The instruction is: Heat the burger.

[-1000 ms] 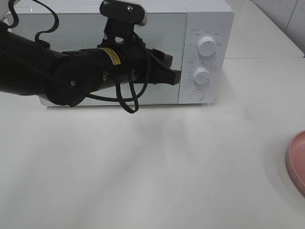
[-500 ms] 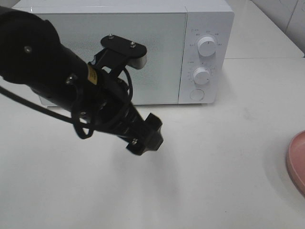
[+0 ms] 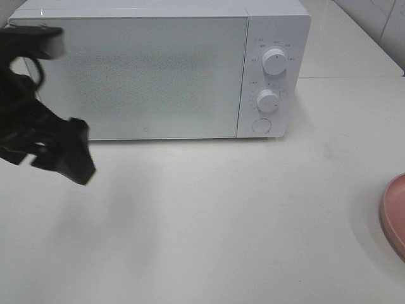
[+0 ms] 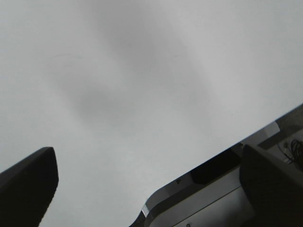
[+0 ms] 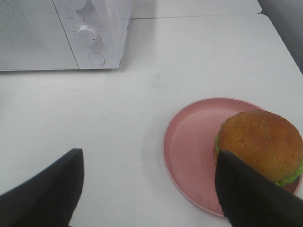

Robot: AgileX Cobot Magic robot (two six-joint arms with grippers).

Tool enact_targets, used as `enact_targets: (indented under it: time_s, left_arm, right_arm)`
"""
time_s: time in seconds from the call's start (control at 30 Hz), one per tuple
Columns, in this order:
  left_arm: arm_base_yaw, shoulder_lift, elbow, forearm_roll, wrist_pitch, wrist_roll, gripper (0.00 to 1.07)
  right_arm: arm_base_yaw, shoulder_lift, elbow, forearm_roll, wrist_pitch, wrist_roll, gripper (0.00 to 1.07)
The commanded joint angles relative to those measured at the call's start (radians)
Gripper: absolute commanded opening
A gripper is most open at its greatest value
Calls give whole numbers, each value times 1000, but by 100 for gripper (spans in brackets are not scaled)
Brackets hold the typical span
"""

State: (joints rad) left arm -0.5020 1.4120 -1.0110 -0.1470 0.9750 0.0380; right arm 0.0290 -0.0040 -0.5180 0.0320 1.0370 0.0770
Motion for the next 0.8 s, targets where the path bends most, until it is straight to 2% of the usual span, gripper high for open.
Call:
enact_targets:
  time_s: [0.03,0.07,0.1,0.13,0.17,0.2,0.23,0.27,0.3,0.47,0.53,0.6,0.63,0.77,0.8]
  left_arm:
    - [94,-50,2,4,56,-7,98]
    - [194,-92,2,11,98,2,98]
    - [233,-107,2,14,117,12,98]
    - [233,-107,2,14,117,12,98]
    - [326,-150,2,22,153,23,98]
    - [362,-172,5,20,160,16,98]
    - [362,-172,5,20,160,16,98]
    - [420,-215,12,20,162,5,98]
    - [443,-240,21,14,158,5,98]
    - [484,-343,90,21,153,5,98]
    - [484,-466,189,50,152,5,98]
    - [484,-492,218,55,152,5,98]
    - [484,-554,278,68,147,5,98]
    - [484,-610,329,70,143,5,98]
    - [484,-674,377,74,140,5,98]
  right_arm:
    - [-7,-26,2,-2,-6,-8,75]
    - [-7,-26,2,-2,-6,-8,75]
    - [-7,-26,2,-2,-6,-7,75]
    - [-7,-26,2,-2,-6,-7,75]
    - [-7,-26,2,-2,-6,-4,75]
    - [-7,-26,2,-3,-6,-4,75]
    - [-7,-26,2,-3,-6,-4,75]
    - [-7,-26,2,-3,-6,-5,75]
    - [-7,-26,2,-3,-6,-5,75]
    - [-7,-26,2,-3,-6,-4,75]
    - [-7,-26,2,-3,-6,-4,75]
    - [-7,-26,2,-3,-6,-4,75]
    - [-7,-26,2,-3,-6,-4,75]
    - [-7,-26,2,-3,-6,-4,75]
    - [-7,-26,2,-3,-6,-4,75]
